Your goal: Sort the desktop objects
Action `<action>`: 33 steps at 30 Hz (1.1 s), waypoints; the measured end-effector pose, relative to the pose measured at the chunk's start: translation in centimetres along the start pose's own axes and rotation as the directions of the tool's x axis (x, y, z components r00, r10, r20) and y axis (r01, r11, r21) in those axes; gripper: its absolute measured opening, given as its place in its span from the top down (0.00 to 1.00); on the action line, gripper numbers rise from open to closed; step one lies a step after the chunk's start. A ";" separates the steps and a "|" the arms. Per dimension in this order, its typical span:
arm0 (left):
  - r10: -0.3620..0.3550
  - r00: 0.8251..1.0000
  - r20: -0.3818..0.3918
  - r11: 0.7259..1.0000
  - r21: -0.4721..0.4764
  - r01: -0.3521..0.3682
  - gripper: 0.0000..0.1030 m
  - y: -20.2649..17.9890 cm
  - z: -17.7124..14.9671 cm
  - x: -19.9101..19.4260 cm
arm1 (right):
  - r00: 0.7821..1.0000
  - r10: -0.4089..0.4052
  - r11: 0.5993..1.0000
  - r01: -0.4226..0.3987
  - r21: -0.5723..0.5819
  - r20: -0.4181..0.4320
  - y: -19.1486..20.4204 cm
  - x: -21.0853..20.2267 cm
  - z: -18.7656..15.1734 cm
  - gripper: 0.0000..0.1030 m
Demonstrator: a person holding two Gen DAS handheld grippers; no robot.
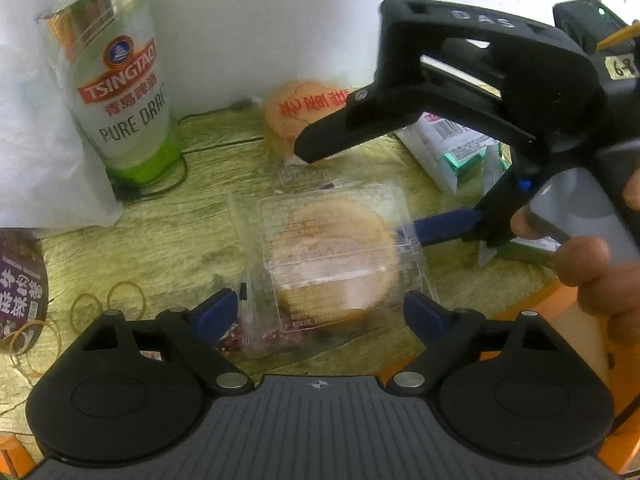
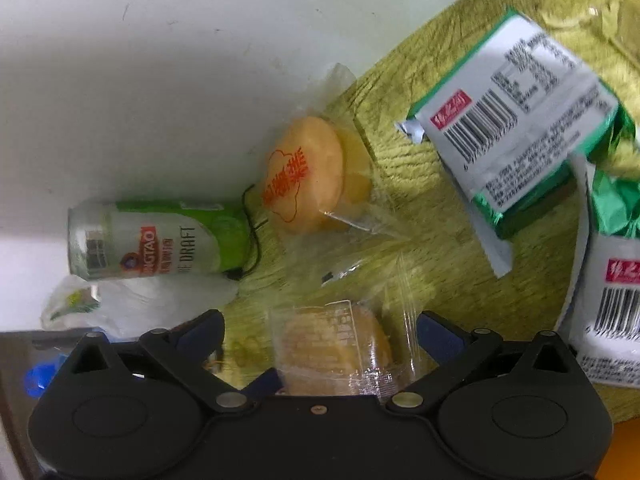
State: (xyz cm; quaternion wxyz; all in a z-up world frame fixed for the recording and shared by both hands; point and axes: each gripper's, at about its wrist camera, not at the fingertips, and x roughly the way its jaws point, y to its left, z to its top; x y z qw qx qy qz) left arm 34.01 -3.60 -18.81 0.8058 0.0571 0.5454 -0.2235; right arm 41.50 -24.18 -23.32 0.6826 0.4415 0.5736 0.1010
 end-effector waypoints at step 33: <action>-0.154 0.987 0.045 0.986 0.067 0.150 0.09 -2.6 2.2 0.4 | 0.974 0.214 0.977 -0.214 0.001 0.072 2.2 -9.5 -1.3 0.00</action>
